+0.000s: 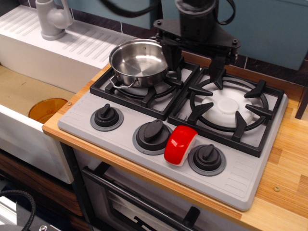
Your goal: End effector reaching pot or pan
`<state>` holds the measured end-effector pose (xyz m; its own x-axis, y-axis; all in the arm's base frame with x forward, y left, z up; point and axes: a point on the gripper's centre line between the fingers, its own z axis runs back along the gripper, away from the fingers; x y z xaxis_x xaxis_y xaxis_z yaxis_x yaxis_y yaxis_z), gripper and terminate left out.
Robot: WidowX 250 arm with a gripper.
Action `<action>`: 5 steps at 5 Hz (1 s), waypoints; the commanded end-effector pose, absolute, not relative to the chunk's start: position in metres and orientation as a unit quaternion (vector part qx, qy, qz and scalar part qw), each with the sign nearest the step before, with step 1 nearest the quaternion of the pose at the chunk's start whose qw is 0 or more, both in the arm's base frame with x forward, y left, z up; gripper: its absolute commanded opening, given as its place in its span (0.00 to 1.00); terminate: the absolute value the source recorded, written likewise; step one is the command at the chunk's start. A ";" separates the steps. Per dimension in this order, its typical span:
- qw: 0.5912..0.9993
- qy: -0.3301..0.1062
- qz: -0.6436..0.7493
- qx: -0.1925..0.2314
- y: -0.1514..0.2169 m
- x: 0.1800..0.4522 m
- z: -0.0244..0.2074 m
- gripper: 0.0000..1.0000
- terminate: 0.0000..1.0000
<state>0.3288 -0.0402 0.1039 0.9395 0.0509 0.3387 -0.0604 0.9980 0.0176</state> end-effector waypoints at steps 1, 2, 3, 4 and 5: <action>0.977 -0.213 0.003 0.019 -0.016 0.351 0.111 1.00 0.00; 0.975 -0.221 -0.024 0.025 0.007 0.348 0.107 1.00 0.00; 0.974 -0.224 -0.036 0.025 0.017 0.345 0.107 1.00 0.00; 0.973 -0.229 -0.030 0.019 0.012 0.348 0.100 1.00 0.00; 0.971 -0.237 -0.027 0.008 0.005 0.357 0.090 1.00 0.00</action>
<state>0.3502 0.0053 0.0744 0.9060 -0.0494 0.4204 0.0457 0.9988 0.0188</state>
